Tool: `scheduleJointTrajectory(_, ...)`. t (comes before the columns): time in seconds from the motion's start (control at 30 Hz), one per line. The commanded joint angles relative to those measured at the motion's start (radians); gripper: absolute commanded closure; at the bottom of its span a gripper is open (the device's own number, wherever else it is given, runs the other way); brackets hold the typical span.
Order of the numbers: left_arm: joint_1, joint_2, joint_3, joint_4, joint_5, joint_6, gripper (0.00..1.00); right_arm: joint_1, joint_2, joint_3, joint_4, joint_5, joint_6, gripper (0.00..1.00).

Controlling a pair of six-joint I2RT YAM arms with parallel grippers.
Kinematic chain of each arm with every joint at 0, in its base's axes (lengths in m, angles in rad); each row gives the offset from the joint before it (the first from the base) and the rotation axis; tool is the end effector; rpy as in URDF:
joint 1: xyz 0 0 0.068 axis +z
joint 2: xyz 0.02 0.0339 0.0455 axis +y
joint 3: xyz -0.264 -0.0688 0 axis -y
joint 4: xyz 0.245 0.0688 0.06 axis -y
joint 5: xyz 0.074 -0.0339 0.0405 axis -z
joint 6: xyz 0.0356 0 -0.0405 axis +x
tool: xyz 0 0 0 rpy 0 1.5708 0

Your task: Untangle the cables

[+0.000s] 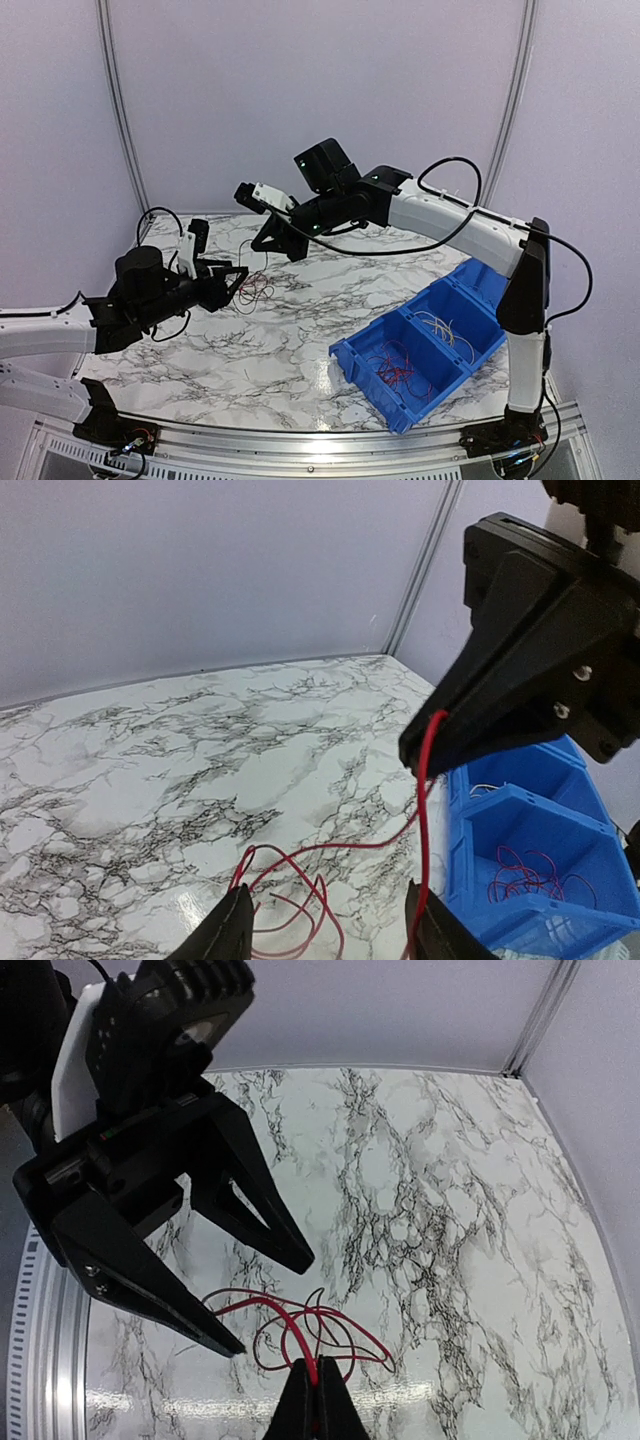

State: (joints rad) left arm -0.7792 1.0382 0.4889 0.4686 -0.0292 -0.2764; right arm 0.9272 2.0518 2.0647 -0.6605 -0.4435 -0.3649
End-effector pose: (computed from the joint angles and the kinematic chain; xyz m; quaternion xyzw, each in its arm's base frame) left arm 0.1683 -0.1647 0.2554 0.1732 0.7143 -0.3322 0.5911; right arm 0.2704 0.3860 0.3467 -0.6040 0.6384 0.3097 0.3628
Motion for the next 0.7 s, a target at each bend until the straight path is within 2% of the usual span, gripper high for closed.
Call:
scheduleJointTrajectory(0.0, -0.005, 0.091, 0.064, 0.081, -0.142, 0.011, 0.48, 0.001, -0.024, 0.028, -0.018, -0.062, 0.013, 1.0)
scheduleJointTrajectory(0.27, 0.026, 0.368, 0.128, 0.185, -0.353, -0.019, 0.58, 0.0, -0.112, 0.023, -0.042, -0.349, -0.027, 1.0)
scheduleJointTrajectory(0.43, 0.147, 0.51, 0.085, 0.266, -0.341, -0.16, 0.61, -0.013, -0.162, 0.054, -0.088, -0.462, -0.08, 1.0)
scheduleJointTrajectory(0.67, 0.256, 0.572, 0.036, 0.314, -0.344, -0.173, 0.61, -0.061, -0.243, 0.067, -0.116, -0.584, -0.09, 1.0)
